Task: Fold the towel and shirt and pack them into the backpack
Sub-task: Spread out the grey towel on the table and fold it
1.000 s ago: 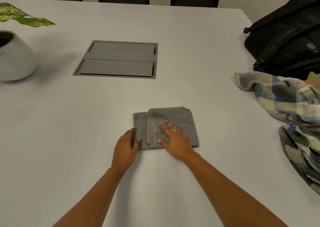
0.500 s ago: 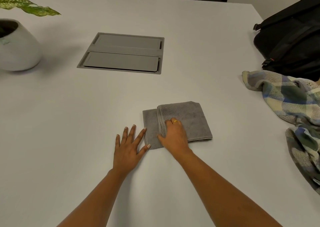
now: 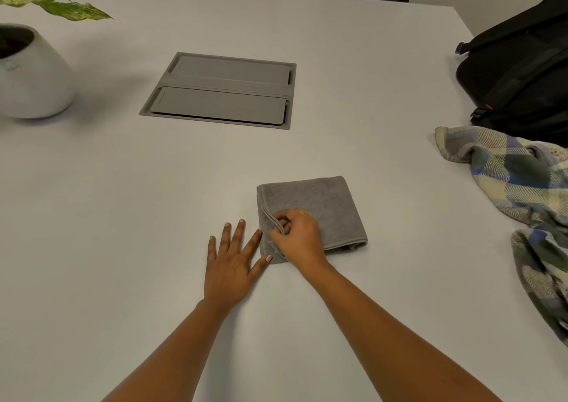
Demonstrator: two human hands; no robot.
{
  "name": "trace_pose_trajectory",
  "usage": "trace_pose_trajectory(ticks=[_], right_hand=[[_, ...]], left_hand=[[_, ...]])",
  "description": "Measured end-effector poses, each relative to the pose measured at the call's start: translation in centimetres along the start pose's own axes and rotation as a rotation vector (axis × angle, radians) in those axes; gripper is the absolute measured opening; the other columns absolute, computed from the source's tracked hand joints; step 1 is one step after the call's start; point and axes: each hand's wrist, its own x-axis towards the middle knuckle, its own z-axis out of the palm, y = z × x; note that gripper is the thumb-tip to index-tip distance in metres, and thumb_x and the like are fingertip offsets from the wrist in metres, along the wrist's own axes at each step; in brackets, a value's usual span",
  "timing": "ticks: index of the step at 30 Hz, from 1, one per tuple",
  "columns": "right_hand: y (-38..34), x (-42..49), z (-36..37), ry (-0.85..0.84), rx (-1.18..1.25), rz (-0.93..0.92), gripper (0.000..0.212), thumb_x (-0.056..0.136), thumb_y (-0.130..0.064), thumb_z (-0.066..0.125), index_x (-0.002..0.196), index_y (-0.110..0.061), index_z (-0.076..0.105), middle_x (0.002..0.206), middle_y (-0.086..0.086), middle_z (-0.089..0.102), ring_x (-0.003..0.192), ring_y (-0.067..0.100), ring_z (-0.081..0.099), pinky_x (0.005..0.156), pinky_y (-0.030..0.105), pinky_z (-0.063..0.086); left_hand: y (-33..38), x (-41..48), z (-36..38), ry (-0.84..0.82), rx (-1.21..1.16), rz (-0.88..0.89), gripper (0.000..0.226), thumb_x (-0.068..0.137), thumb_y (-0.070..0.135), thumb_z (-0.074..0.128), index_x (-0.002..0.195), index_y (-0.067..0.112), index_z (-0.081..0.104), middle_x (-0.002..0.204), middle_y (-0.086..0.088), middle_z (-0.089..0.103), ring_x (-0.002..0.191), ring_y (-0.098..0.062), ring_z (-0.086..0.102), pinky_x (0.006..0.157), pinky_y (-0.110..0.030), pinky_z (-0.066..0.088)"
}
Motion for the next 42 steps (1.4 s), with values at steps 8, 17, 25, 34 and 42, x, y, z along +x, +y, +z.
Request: trace_pose_trajectory(ticks=[8, 17, 25, 34, 42], right_hand=[[0.6, -0.2, 0.6, -0.046, -0.063, -0.005, 0.035, 0.095, -0.036, 0.05, 0.109, -0.008, 0.066, 0.096, 0.006, 0.058, 0.08, 0.011, 0.05, 0.073, 0.019, 0.042], [2.9, 2.0, -2.6, 0.381, -0.456, -0.314, 0.018, 0.085, -0.024, 0.056, 0.094, -0.017, 0.07, 0.094, 0.0, 0.07, 0.094, 0.023, 0.064, 0.082, 0.04, 0.045], [4.5, 1.3, -0.9, 0.033, -0.51, -0.172, 0.05, 0.094, -0.03, 0.023, 0.139, -0.02, 0.043, 0.15, -0.001, 0.035, 0.144, 0.014, 0.014, 0.115, 0.042, -0.005], [9.4, -3.6, -7.7, 0.547, -0.301, -0.178, 0.04, 0.082, -0.041, 0.052, 0.112, -0.016, 0.061, 0.111, 0.0, 0.062, 0.105, 0.017, 0.052, 0.087, 0.031, 0.034], [11.4, -4.8, -8.8, 0.404, -0.318, -0.133, 0.055, 0.071, -0.061, 0.056, 0.104, -0.019, 0.068, 0.092, -0.008, 0.068, 0.091, 0.006, 0.051, 0.077, 0.028, 0.037]], left_hand=[[0.2, -0.1, -0.7, 0.02, -0.172, -0.038, 0.085, 0.076, 0.073, -0.011, 0.147, 0.032, 0.013, 0.157, 0.008, 0.006, 0.141, -0.006, -0.009, 0.113, -0.033, -0.013], [2.8, 1.3, -2.1, 0.261, -0.532, -0.131, 0.07, 0.087, 0.056, 0.018, 0.138, 0.016, 0.041, 0.15, 0.0, 0.031, 0.141, -0.006, 0.012, 0.114, -0.027, -0.001], [7.5, 5.9, -2.3, 0.069, -0.184, -0.009, 0.056, 0.1, 0.042, 0.011, 0.15, 0.018, 0.008, 0.158, 0.0, -0.001, 0.144, -0.014, -0.008, 0.113, -0.033, -0.012], [6.1, 6.2, -0.7, -0.001, -0.051, -0.014, 0.08, 0.078, 0.053, -0.016, 0.149, 0.02, -0.002, 0.158, 0.002, -0.005, 0.144, -0.013, -0.01, 0.113, -0.04, -0.011], [6.2, 6.2, -0.7, 0.021, -0.061, -0.011, 0.08, 0.078, 0.054, -0.013, 0.15, 0.02, 0.002, 0.158, 0.003, -0.001, 0.145, -0.013, -0.007, 0.114, -0.041, -0.008]])
